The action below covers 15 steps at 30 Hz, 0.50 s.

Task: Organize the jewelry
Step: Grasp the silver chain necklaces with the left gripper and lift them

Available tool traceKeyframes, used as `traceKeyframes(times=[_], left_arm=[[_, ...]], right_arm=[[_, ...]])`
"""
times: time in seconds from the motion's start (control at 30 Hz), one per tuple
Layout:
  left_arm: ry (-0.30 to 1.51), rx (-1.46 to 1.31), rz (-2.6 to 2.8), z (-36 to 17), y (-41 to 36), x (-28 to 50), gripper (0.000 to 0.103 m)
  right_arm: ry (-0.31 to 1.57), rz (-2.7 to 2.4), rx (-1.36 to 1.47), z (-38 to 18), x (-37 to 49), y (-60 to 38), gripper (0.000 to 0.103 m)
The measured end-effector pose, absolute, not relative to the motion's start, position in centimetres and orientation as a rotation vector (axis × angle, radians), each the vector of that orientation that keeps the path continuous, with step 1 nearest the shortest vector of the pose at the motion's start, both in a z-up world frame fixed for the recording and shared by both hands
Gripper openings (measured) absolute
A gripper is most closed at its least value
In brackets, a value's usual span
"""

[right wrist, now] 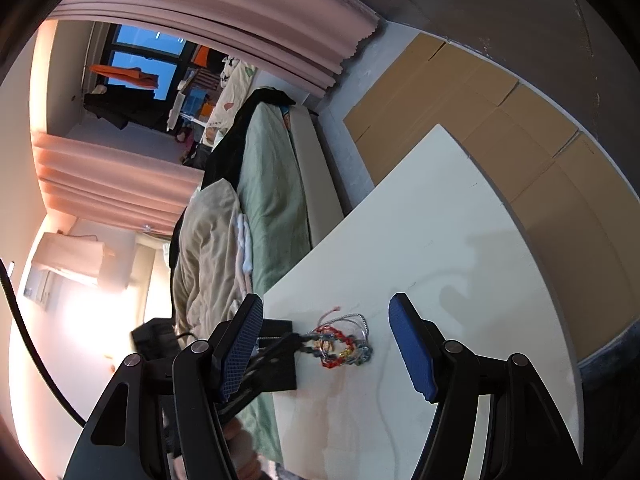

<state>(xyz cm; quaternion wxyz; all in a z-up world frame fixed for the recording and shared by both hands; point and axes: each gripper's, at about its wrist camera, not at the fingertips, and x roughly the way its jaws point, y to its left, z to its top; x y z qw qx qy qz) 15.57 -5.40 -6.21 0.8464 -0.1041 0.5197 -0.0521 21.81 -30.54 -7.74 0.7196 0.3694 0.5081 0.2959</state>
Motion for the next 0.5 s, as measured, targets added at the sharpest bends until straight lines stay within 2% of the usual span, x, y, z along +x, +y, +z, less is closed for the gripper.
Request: traceKeyframes(times=[0.5], left_arm=[[0.950, -0.239, -0.090, -0.2, -3.0, 12.9, 0.009]], right_arm=[[1.151, 0.669, 0.750, -7.9, 21.5, -28.4, 0.067]])
